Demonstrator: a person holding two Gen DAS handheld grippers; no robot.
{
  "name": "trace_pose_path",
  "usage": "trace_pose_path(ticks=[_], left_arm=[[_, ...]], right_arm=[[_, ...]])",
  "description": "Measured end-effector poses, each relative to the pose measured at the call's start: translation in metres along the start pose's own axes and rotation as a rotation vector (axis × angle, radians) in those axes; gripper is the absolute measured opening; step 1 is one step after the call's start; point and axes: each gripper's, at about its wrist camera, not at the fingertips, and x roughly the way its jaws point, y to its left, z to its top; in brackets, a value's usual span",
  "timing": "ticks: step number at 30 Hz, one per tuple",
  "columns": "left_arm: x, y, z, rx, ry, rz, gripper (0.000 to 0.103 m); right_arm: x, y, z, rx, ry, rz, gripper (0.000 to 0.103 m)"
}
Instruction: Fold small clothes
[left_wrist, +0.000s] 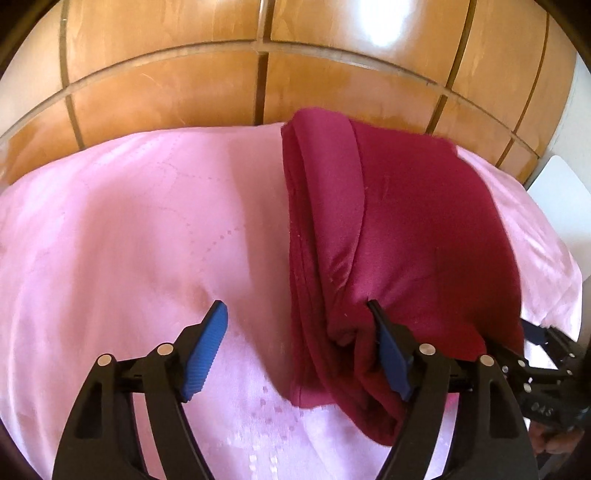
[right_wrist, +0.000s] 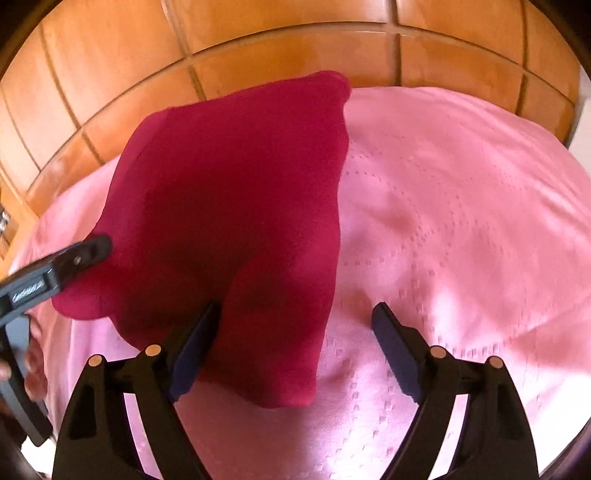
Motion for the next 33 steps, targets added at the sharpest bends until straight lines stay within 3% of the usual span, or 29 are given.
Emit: trace_pose_path(ticks=[9, 18, 28, 33], left_arm=[[-0.054, -0.008, -0.017, -0.002, -0.109, 0.059, 0.076], [-0.089, -0.013, -0.030, -0.010, -0.192, 0.100, 0.085], [-0.119, -0.016, -0.046, 0.004, -0.267, 0.148, 0.098], [-0.128, -0.020, -0.054, 0.020, -0.289, 0.167, 0.099]], right_arm=[[-0.038, 0.013, 0.000, -0.012, -0.077, -0.077, 0.090], [-0.072, 0.046, 0.000, -0.017, -0.183, -0.101, 0.100], [-0.095, 0.062, -0.020, 0.012, -0.235, -0.156, 0.100], [-0.103, 0.060, -0.028, 0.031, -0.250, -0.185, 0.100]])
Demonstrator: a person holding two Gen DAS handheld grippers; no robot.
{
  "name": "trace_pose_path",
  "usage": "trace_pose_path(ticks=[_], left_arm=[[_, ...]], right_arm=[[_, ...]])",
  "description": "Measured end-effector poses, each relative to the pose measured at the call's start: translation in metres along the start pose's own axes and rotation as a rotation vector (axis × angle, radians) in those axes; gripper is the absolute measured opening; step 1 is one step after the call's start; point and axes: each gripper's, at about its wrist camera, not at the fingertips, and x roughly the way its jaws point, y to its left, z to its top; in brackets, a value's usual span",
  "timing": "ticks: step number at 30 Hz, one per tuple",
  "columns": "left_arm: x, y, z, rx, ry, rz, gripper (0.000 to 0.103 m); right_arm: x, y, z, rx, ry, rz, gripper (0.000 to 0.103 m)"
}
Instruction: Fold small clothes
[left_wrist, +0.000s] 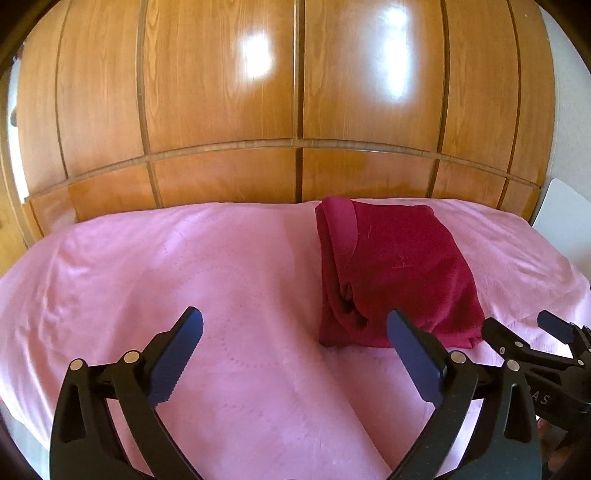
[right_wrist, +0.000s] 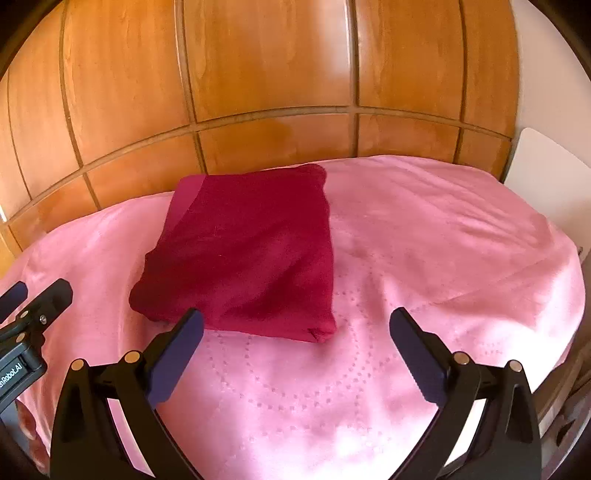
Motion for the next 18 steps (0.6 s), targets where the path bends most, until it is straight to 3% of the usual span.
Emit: trace_pose_path(ticks=[10, 18], left_arm=[[-0.012, -0.003, -0.005, 0.009, -0.007, 0.021, 0.099], [-0.018, 0.003, -0.004, -0.012, -0.033, 0.050, 0.099]], right_arm=[[-0.022, 0.003, -0.003, -0.024, -0.073, -0.051, 0.101], [-0.026, 0.009, -0.007, -0.028, -0.067, -0.031, 0.101]])
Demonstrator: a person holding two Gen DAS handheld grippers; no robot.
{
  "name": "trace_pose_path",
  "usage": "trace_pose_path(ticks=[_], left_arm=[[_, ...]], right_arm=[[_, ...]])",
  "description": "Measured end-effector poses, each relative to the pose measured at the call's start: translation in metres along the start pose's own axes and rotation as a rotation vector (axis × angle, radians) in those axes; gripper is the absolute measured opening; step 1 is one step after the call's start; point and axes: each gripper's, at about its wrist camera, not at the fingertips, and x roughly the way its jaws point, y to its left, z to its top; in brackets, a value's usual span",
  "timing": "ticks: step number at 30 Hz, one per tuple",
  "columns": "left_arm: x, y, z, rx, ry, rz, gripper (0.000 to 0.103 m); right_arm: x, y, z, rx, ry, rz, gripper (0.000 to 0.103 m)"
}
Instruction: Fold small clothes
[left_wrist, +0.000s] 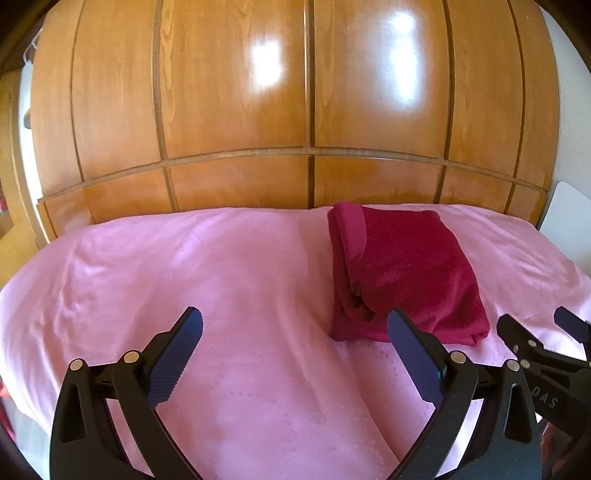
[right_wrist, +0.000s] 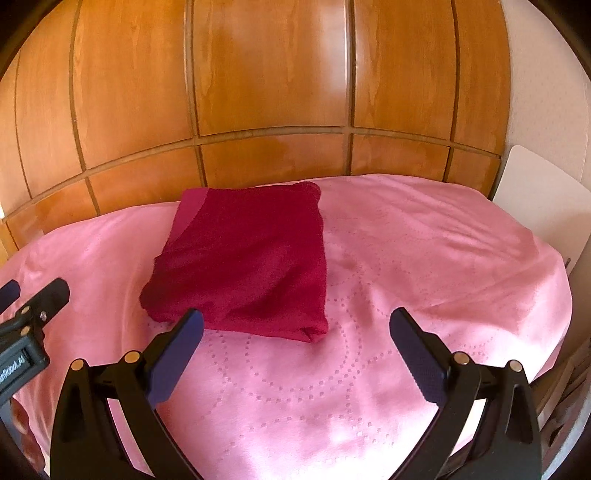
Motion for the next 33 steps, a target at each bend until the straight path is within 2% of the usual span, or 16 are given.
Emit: trace_pose_path(ticks=[7, 33], left_arm=[[-0.0047, 0.0038, 0.0015, -0.006, -0.020, 0.015, 0.099], [0.0001, 0.0062, -0.0027, -0.004, -0.005, 0.019, 0.099]], right_arm=[[-0.0021, 0.0066, -0.0001, -0.005, -0.003, 0.023, 0.101], [0.0064, 0.0079, -0.0022, 0.004, 0.014, 0.035, 0.101]])
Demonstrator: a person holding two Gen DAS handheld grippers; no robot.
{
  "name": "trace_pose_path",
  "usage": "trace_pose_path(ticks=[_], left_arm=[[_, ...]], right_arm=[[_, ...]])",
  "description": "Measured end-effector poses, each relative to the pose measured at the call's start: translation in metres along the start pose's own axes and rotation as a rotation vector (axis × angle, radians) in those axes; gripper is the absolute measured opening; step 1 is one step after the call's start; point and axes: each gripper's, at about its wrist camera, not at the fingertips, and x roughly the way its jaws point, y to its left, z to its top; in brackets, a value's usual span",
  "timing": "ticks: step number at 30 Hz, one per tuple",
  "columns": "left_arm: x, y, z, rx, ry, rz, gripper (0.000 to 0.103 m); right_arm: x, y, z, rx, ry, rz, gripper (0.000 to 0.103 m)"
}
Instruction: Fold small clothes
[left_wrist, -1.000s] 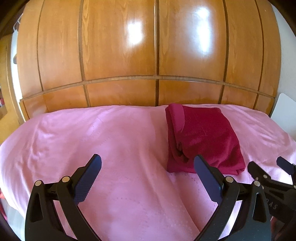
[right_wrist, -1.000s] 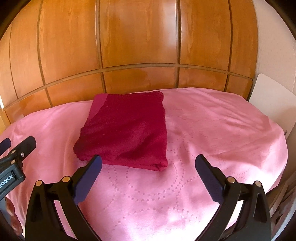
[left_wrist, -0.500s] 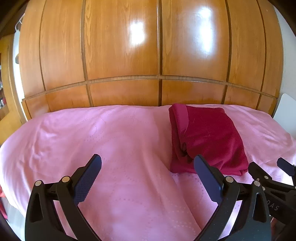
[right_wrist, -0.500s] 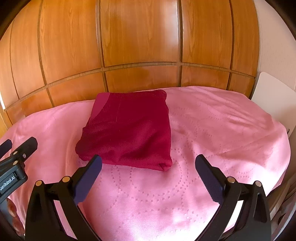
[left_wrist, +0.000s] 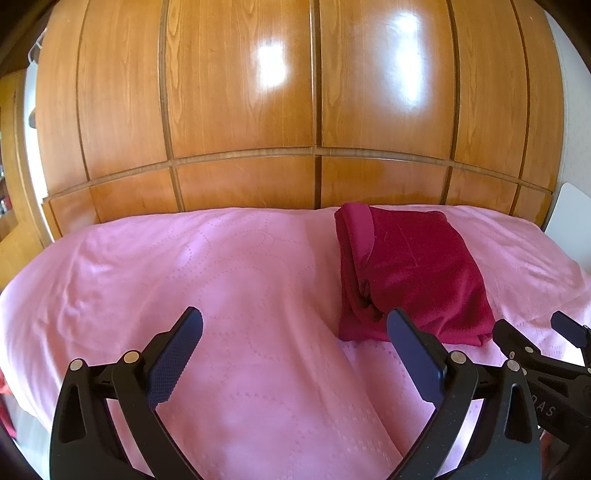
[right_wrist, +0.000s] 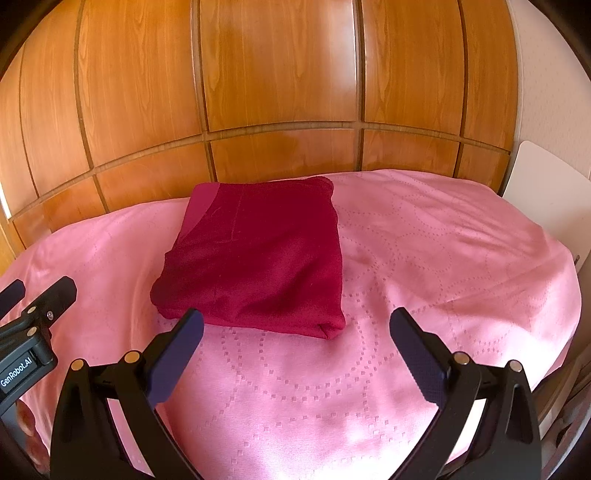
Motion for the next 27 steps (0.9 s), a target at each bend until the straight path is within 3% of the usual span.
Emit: trace_pose_path(ticks=[27], left_arm=[[-0.0092, 0.0029, 0.0031, -0.005, -0.029, -0.010, 0.099]], right_arm=[[-0.0091, 0.0043, -0.0017, 0.004, -0.024, -0.007, 0.101]])
